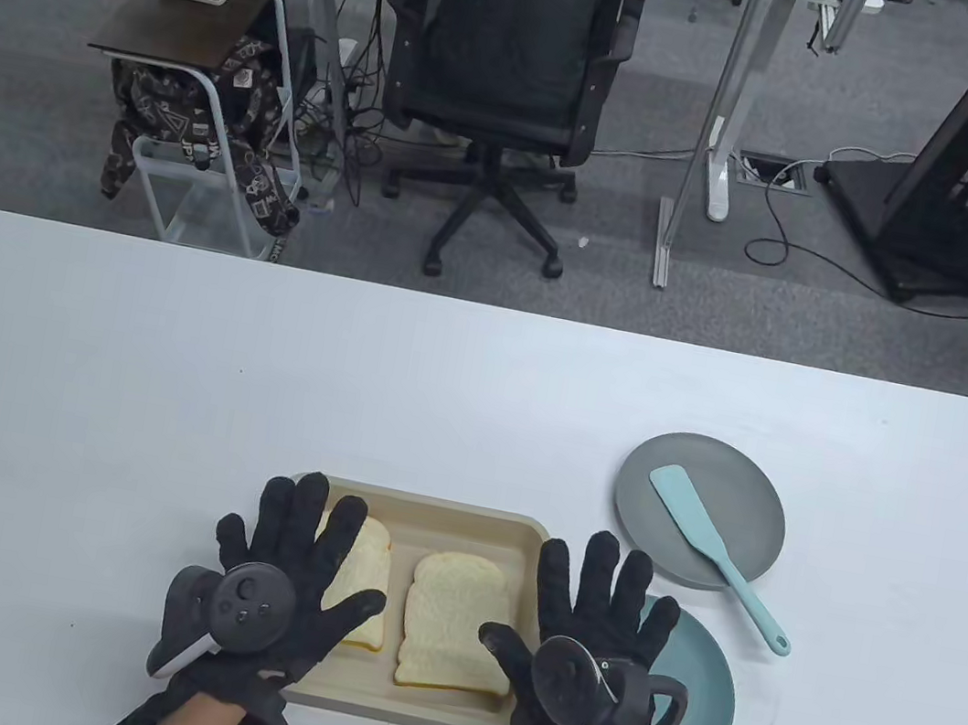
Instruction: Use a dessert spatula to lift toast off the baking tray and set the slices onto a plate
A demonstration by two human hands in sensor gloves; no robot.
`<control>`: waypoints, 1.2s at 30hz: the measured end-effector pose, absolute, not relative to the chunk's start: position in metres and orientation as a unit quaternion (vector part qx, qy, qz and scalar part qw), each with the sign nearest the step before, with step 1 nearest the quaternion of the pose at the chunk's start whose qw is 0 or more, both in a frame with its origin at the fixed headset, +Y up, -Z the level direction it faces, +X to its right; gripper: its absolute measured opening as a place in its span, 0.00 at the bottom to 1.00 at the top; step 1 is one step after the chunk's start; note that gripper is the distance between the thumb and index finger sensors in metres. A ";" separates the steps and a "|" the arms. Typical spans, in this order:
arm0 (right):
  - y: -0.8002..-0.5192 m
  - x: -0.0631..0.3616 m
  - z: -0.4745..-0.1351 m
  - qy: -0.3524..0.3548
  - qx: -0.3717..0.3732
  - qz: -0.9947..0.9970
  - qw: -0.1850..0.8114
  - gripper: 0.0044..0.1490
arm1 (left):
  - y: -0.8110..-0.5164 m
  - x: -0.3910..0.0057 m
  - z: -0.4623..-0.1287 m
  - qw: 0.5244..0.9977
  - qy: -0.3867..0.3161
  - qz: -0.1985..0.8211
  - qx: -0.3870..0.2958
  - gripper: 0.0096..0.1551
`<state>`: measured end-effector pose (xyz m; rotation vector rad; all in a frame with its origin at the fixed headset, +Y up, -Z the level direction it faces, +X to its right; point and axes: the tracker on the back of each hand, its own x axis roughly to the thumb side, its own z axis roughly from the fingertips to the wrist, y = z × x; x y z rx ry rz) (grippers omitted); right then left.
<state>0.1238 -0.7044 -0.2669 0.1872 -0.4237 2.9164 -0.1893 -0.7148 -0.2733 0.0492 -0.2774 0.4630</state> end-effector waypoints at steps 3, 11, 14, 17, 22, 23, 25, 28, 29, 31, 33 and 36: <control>-0.703 0.124 -0.266 -0.147 0.062 0.983 0.094 0.60 | -0.715 -0.189 -0.273 0.964 -0.137 0.226 0.024 0.53; -0.692 0.131 -0.264 -0.166 0.058 0.980 0.095 0.60 | -0.715 -0.188 -0.274 0.965 -0.138 0.221 0.022 0.53; -0.687 0.136 -0.263 -0.174 0.054 0.979 0.096 0.60 | -0.713 -0.188 -0.273 0.965 -0.139 0.219 0.026 0.53; -0.683 0.140 -0.264 -0.177 0.050 0.978 0.097 0.60 | -0.711 -0.189 -0.272 0.965 -0.139 0.219 0.031 0.53; -0.669 0.171 -0.279 -0.177 0.009 0.980 0.092 0.60 | -0.710 -0.194 -0.272 0.965 -0.133 0.224 0.035 0.53; -0.668 0.177 -0.282 -0.175 0.001 0.981 0.084 0.60 | -0.710 -0.194 -0.272 0.965 -0.133 0.225 0.036 0.53; -0.664 0.205 -0.297 -0.161 -0.036 0.985 0.040 0.60 | -0.710 -0.195 -0.273 0.965 -0.131 0.223 0.034 0.53; -0.666 0.240 -0.315 -0.119 -0.084 0.989 0.016 0.61 | -0.710 -0.195 -0.272 0.966 -0.130 0.222 0.033 0.53; -0.669 0.252 -0.320 -0.099 -0.104 0.989 0.019 0.61 | -0.710 -0.195 -0.272 0.965 -0.130 0.224 0.033 0.53; -0.679 0.276 -0.332 -0.048 -0.146 0.988 0.018 0.62 | -0.710 -0.195 -0.273 0.965 -0.131 0.224 0.032 0.53; -0.690 0.292 -0.340 -0.019 -0.168 0.986 0.009 0.62 | -0.711 -0.195 -0.273 0.966 -0.130 0.223 0.032 0.53; -0.707 0.308 -0.352 0.029 -0.187 0.982 -0.005 0.61 | -0.711 -0.196 -0.273 0.966 -0.129 0.224 0.029 0.53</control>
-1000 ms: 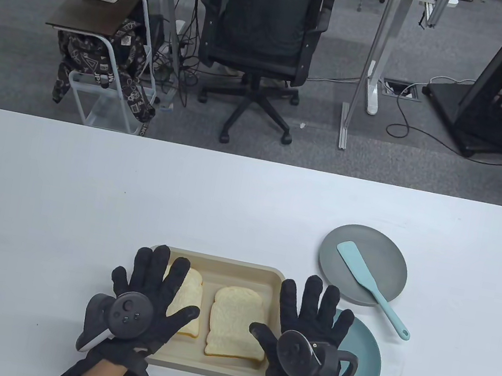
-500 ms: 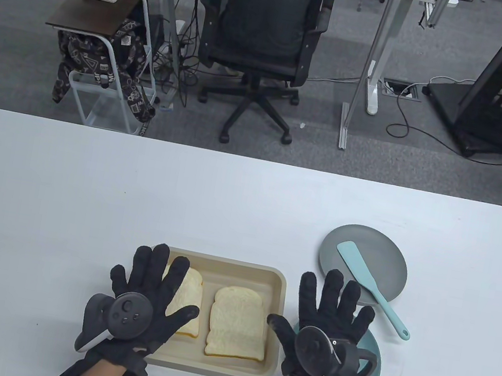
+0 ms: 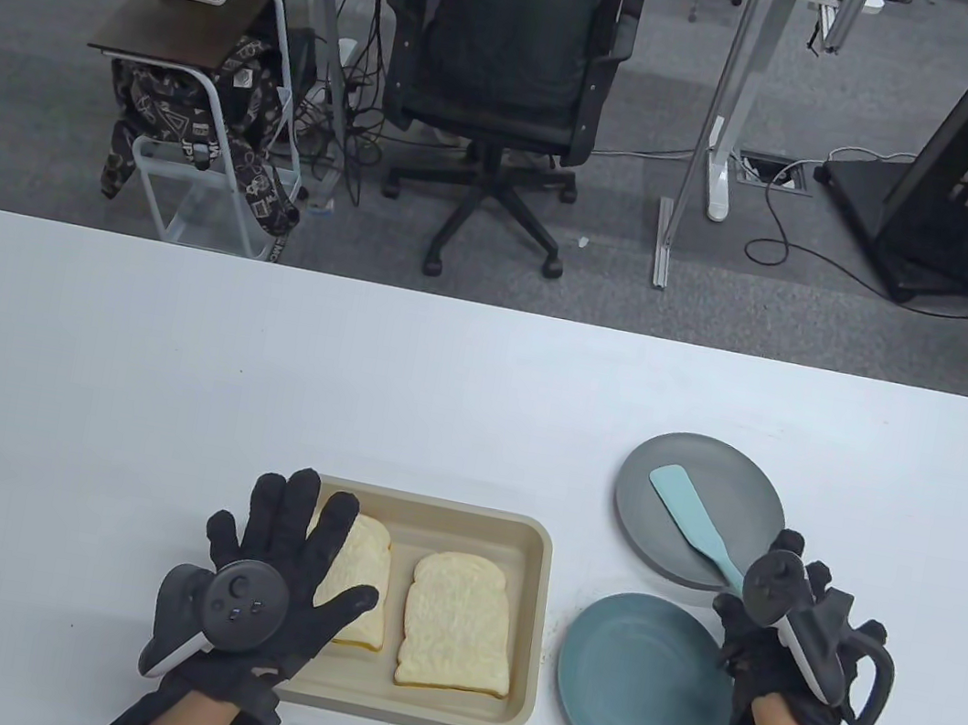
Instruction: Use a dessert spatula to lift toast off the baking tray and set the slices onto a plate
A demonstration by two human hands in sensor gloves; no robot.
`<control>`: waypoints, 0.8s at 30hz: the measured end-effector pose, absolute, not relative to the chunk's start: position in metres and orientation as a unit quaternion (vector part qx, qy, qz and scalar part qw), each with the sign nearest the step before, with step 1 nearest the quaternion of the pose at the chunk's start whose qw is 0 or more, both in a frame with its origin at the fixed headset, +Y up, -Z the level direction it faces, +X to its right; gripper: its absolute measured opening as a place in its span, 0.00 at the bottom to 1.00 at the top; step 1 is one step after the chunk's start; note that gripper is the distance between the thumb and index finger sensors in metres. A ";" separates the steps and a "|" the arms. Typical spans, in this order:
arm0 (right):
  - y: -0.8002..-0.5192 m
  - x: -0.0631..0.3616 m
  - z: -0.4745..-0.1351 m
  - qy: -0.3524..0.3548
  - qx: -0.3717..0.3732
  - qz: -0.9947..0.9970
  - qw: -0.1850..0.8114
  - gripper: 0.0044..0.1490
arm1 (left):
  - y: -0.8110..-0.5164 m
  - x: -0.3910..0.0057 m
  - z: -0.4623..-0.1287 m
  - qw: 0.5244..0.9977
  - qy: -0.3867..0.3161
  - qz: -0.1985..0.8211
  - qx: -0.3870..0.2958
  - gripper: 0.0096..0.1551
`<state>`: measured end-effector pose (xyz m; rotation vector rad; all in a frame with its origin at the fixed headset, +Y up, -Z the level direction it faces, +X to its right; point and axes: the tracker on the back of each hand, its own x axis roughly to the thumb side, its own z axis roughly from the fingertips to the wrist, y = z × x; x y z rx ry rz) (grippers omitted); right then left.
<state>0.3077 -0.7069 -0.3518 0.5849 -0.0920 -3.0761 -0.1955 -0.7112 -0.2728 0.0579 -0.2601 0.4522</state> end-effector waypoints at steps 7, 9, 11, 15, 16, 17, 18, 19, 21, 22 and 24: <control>-0.739 0.318 -0.372 -0.096 0.208 -0.973 0.006 0.55 | -0.711 -0.196 -0.273 0.966 -0.126 0.222 0.027 0.53; -0.745 0.318 -0.376 -0.094 0.208 -0.974 -0.001 0.53 | -0.712 -0.196 -0.273 0.967 -0.127 0.221 0.026 0.53; -0.750 0.317 -0.379 -0.096 0.207 -0.974 0.002 0.51 | -0.712 -0.195 -0.273 0.967 -0.127 0.221 0.024 0.53; -0.750 0.315 -0.382 -0.101 0.209 -0.973 -0.001 0.50 | -0.712 -0.196 -0.273 0.967 -0.126 0.221 0.023 0.53; -0.750 0.315 -0.383 -0.095 0.210 -0.973 0.000 0.48 | -0.712 -0.196 -0.273 0.967 -0.126 0.221 0.023 0.53; -0.749 0.314 -0.383 -0.092 0.210 -0.973 0.003 0.47 | -0.712 -0.196 -0.273 0.967 -0.125 0.221 0.023 0.53; -0.749 0.313 -0.384 -0.089 0.208 -0.974 0.003 0.46 | -0.712 -0.196 -0.273 0.967 -0.125 0.221 0.024 0.53; -0.748 0.311 -0.384 -0.083 0.207 -0.975 0.007 0.44 | -0.712 -0.197 -0.273 0.967 -0.124 0.220 0.023 0.53; -0.747 0.307 -0.385 -0.080 0.202 -0.976 0.017 0.41 | -0.712 -0.197 -0.274 0.968 -0.123 0.220 0.023 0.53; -0.746 0.306 -0.385 -0.077 0.201 -0.976 0.019 0.39 | -0.712 -0.197 -0.274 0.968 -0.123 0.219 0.022 0.53; -0.742 0.303 -0.383 -0.050 0.198 -0.979 0.018 0.37 | -0.712 -0.198 -0.273 0.968 -0.121 0.220 0.023 0.53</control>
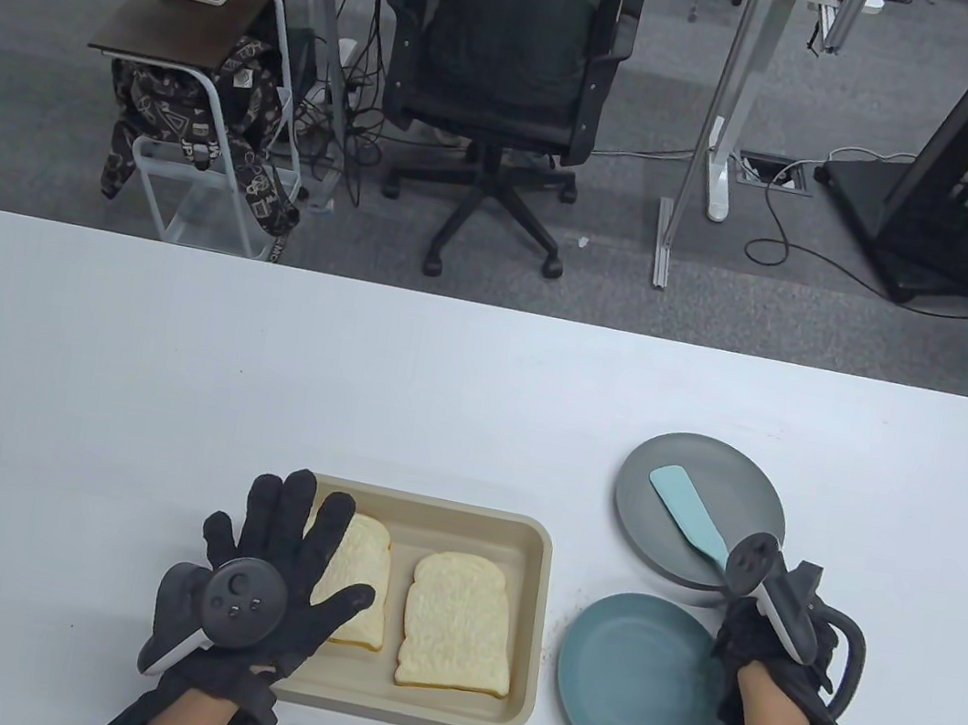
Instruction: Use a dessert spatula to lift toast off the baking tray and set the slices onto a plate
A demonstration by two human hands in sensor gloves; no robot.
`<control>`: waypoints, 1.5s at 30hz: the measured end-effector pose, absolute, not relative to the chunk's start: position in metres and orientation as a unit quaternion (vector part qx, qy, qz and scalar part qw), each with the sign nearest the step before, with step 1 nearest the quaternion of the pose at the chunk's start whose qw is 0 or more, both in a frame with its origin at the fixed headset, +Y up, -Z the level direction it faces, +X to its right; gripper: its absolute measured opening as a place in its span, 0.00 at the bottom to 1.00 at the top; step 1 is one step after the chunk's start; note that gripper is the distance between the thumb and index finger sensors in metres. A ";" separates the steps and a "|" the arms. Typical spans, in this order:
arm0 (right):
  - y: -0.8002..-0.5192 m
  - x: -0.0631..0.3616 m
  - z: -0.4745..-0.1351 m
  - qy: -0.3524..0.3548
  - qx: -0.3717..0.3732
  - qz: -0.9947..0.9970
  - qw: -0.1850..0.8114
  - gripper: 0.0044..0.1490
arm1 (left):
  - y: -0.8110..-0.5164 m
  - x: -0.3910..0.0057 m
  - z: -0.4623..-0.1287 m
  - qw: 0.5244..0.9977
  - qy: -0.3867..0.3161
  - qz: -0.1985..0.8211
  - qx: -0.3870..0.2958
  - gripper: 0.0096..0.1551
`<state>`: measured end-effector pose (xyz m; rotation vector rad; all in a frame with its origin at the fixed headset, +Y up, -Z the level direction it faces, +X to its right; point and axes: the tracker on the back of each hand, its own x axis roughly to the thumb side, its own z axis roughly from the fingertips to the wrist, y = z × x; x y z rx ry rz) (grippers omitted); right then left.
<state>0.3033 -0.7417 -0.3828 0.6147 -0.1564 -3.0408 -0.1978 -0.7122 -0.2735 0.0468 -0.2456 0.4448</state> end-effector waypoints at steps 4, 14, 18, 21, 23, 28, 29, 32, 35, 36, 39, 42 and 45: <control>-0.723 0.302 -0.373 -0.024 0.198 -0.980 0.012 0.35 | -0.713 -0.199 -0.274 0.967 -0.120 0.224 0.023 0.53; -0.687 0.295 -0.314 0.043 0.163 -0.976 -0.137 0.29 | -0.718 -0.228 -0.280 0.981 -0.004 0.194 0.022 0.41; -0.685 0.285 -0.284 0.071 0.120 -0.981 -0.136 0.28 | -0.730 -0.241 -0.284 0.980 0.073 0.183 -0.032 0.43; -0.686 0.276 -0.263 0.090 0.089 -0.982 -0.140 0.29 | -0.742 -0.245 -0.288 0.975 0.105 0.176 -0.090 0.43; -0.686 0.270 -0.251 0.099 0.071 -0.983 -0.140 0.30 | -0.751 -0.246 -0.290 0.971 0.116 0.173 -0.118 0.43; -0.679 0.255 -0.225 0.116 0.042 -0.982 -0.145 0.31 | -0.767 -0.247 -0.294 0.964 0.115 0.188 -0.147 0.41; -0.677 0.253 -0.222 0.120 0.038 -0.981 -0.145 0.31 | -0.768 -0.246 -0.294 0.965 0.116 0.189 -0.142 0.40; -0.670 0.242 -0.211 0.131 0.011 -0.981 -0.145 0.32 | -0.767 -0.245 -0.295 0.967 0.115 0.185 -0.134 0.39; -0.659 0.228 -0.207 0.126 -0.021 -0.980 -0.149 0.30 | -0.769 -0.244 -0.294 0.968 0.119 0.185 -0.120 0.38; -0.654 0.220 -0.207 0.115 -0.035 -0.982 -0.148 0.30 | -0.769 -0.244 -0.294 0.969 0.119 0.181 -0.117 0.38; -0.637 0.196 -0.217 0.066 -0.079 -0.987 -0.121 0.29 | -0.769 -0.244 -0.293 0.971 0.121 0.177 -0.111 0.38; -0.624 0.168 -0.230 0.033 -0.121 -0.989 -0.075 0.29 | -0.769 -0.244 -0.294 0.971 0.118 0.172 -0.113 0.38; -0.615 0.141 -0.243 0.016 -0.151 -0.988 -0.016 0.29 | -0.771 -0.246 -0.293 0.970 0.117 0.183 -0.107 0.38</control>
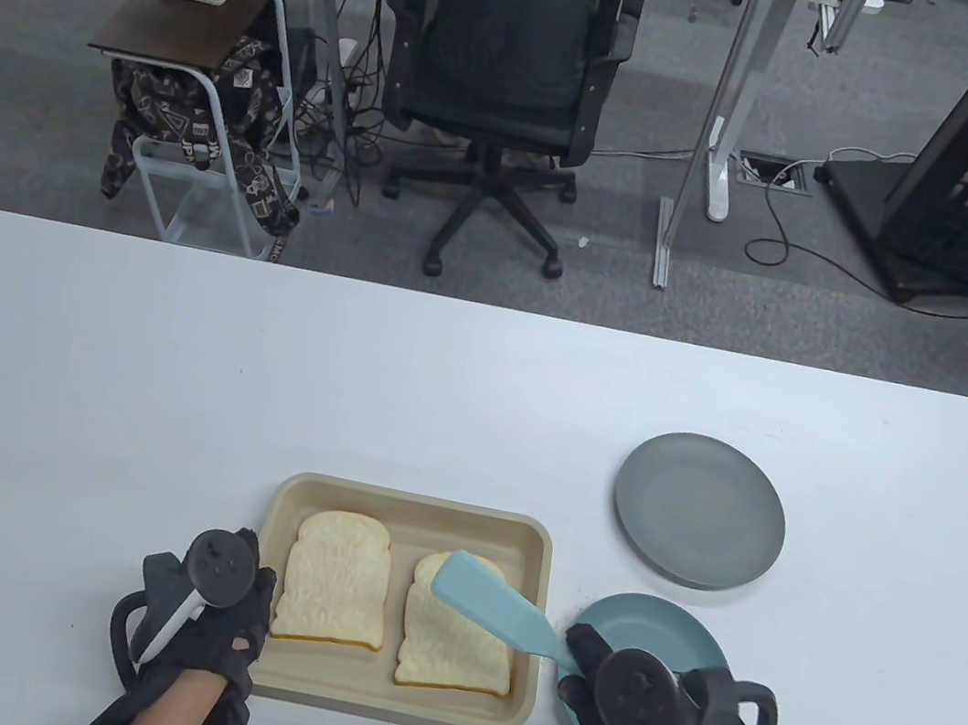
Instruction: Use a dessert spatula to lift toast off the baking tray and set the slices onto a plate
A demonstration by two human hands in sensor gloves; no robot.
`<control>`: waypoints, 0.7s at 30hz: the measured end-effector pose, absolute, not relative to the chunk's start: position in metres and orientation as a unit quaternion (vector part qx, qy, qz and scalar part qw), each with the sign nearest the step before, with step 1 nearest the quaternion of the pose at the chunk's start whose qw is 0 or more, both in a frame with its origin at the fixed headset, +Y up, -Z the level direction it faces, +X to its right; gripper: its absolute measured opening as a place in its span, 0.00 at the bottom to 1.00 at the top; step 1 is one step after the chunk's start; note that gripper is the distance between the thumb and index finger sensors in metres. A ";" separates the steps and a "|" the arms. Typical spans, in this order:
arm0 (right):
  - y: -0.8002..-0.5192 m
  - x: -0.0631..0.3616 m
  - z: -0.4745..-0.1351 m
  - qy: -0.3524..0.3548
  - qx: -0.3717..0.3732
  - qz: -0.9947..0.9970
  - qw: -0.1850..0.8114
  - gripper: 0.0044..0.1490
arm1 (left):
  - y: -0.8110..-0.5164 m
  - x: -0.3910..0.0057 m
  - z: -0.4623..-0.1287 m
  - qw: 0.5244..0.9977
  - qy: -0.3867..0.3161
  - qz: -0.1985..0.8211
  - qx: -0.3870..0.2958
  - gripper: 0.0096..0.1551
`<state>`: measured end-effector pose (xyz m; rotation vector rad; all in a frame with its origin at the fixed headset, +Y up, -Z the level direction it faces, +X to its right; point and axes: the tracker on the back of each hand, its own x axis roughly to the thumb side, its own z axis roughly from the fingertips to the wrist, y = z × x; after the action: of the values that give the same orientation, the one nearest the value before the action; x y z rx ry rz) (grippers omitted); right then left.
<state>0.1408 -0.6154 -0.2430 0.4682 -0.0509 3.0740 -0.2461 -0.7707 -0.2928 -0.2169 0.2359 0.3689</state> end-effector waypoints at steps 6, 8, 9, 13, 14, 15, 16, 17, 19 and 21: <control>-0.621 0.100 -0.269 0.040 0.179 0.981 -0.066 0.29 | -0.772 -0.246 -0.293 0.971 0.118 0.182 -0.103 0.37; -0.628 0.092 -0.276 0.047 0.184 0.979 -0.081 0.30 | -0.772 -0.246 -0.293 0.971 0.118 0.182 -0.102 0.37; -0.632 0.088 -0.279 0.053 0.186 0.977 -0.086 0.30 | -0.772 -0.246 -0.293 0.971 0.118 0.183 -0.102 0.37; -0.644 0.078 -0.290 0.073 0.191 0.974 -0.101 0.30 | -0.773 -0.246 -0.293 0.971 0.119 0.183 -0.100 0.37; -0.646 0.076 -0.293 0.073 0.192 0.973 -0.106 0.30 | -0.773 -0.246 -0.293 0.971 0.119 0.183 -0.100 0.37; -0.647 0.074 -0.295 0.073 0.192 0.973 -0.108 0.30 | -0.773 -0.246 -0.293 0.971 0.119 0.184 -0.100 0.37; -0.648 0.073 -0.297 0.079 0.192 0.972 -0.111 0.30 | -0.773 -0.246 -0.293 0.971 0.119 0.184 -0.100 0.37; -0.649 0.072 -0.300 0.087 0.191 0.971 -0.112 0.30 | -0.773 -0.246 -0.293 0.971 0.119 0.184 -0.100 0.37; -0.651 0.070 -0.304 0.093 0.191 0.971 -0.111 0.30 | -0.773 -0.246 -0.293 0.971 0.119 0.184 -0.099 0.37; -0.654 0.069 -0.310 0.109 0.192 0.970 -0.106 0.30 | -0.773 -0.246 -0.293 0.971 0.119 0.183 -0.098 0.37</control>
<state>0.0687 -0.6544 -0.3098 0.6471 0.3677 3.2710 -0.2462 -0.7733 -0.2927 -0.1984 0.2409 0.3691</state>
